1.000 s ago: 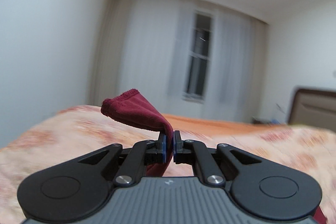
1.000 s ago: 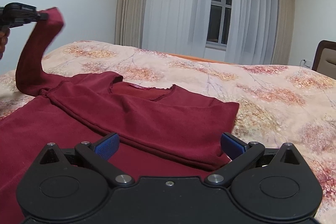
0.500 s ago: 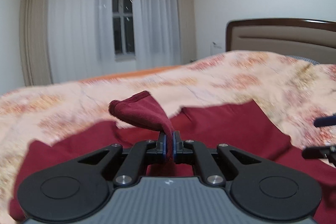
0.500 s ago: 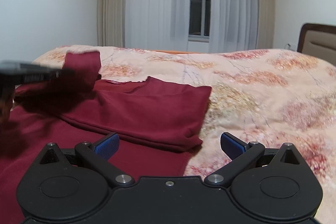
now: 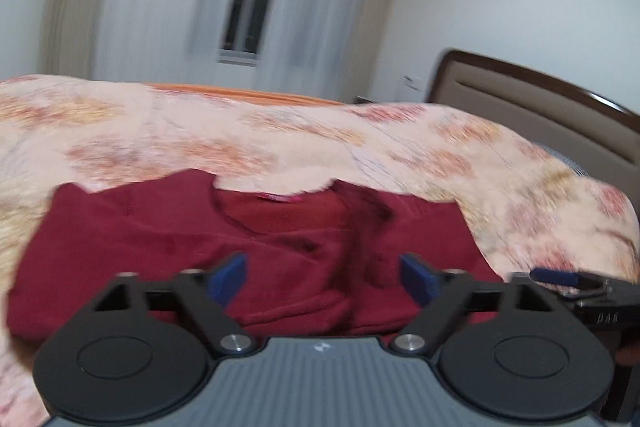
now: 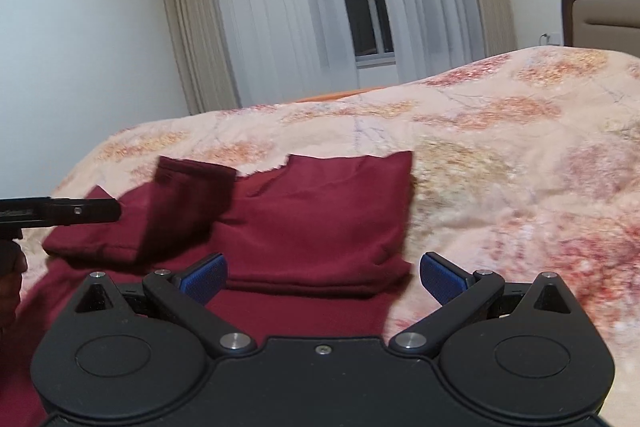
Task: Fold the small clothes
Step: 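Lay the held sleeve across the sweater body and open the left gripper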
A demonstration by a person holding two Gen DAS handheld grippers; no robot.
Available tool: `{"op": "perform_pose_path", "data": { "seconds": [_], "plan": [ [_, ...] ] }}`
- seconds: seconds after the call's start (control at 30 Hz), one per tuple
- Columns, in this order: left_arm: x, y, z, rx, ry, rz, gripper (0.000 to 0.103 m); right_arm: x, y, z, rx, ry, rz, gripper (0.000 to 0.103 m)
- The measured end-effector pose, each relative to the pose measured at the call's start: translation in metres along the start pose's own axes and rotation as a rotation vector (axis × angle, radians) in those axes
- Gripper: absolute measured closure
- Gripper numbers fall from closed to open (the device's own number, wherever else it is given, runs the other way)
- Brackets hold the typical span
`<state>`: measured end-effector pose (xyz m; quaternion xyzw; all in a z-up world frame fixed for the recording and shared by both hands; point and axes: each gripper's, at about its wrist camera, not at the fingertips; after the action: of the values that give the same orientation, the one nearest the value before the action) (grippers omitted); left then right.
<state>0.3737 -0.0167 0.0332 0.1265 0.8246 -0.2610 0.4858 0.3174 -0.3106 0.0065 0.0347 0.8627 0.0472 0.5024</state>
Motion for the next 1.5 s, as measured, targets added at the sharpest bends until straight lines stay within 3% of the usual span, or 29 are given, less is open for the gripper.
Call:
{"op": "perform_pose_path", "data": {
  "seconds": [0.07, 0.17, 0.23, 0.33, 0.47, 0.6, 0.7, 0.77, 0.87, 1.13, 1.23, 1.3, 1.37, 1.5],
  "plan": [
    [-0.003, 0.006, -0.011, -0.079, -0.014, -0.023, 0.001, -0.004, 0.009, 0.005, -0.047, 0.014, 0.013, 0.001],
    [-0.007, 0.022, -0.024, -0.236, -0.01, -0.031, 0.001, -0.011, 0.026, 0.02, -0.144, 0.072, 0.045, 0.001],
    [-0.006, 0.036, -0.035, -0.303, -0.019, -0.033, 0.001, -0.015, 0.036, 0.03, -0.217, 0.112, 0.077, 0.001],
    [-0.005, 0.065, -0.053, -0.374, -0.029, -0.089, 0.001, -0.016, 0.048, 0.045, -0.23, 0.159, 0.121, 0.002],
    [-0.002, 0.097, -0.073, -0.448, -0.044, -0.162, 0.001, -0.017, 0.057, 0.059, -0.187, 0.189, 0.16, 0.034],
    [-0.001, 0.111, -0.083, -0.475, -0.063, -0.191, 0.001, -0.022, 0.067, 0.062, -0.166, 0.166, 0.121, 0.09],
    [-0.002, 0.11, -0.083, -0.475, -0.074, -0.179, 0.001, -0.032, 0.066, 0.049, -0.165, 0.068, 0.083, 0.091],
    [-0.005, 0.109, -0.077, -0.473, -0.076, -0.171, 0.001, -0.04, 0.065, 0.04, -0.132, 0.005, 0.053, 0.091],
    [-0.011, 0.113, -0.06, -0.471, -0.08, -0.169, 0.001, -0.046, 0.055, 0.036, -0.098, -0.022, 0.036, 0.091],
    [-0.005, 0.138, -0.01, -0.543, 0.029, -0.19, 0.001, -0.024, 0.042, 0.052, -0.029, 0.051, 0.001, 0.087],
    [-0.002, 0.138, -0.01, -0.551, 0.041, -0.193, 0.001, -0.02, 0.042, 0.053, -0.007, 0.056, -0.009, 0.074],
    [-0.004, 0.132, -0.014, -0.541, 0.018, -0.175, 0.001, -0.022, 0.041, 0.052, 0.002, 0.037, -0.021, 0.045],
    [-0.006, 0.126, -0.015, -0.53, 0.001, -0.145, 0.001, -0.025, 0.043, 0.052, 0.015, 0.015, -0.055, 0.031],
    [-0.005, 0.13, 0.002, -0.566, 0.071, -0.143, 0.0, -0.029, 0.06, 0.064, 0.061, 0.016, -0.199, 0.019]
  ]
}}
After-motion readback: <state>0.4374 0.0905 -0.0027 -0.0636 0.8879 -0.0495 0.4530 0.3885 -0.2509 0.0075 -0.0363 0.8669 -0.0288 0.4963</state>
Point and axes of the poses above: each gripper's, at about its wrist camera, not at the fingertips, and z roughly the way its jaws point, y to its left, x to its underside, and after that the axes turned 12 degrees about x, right-handed
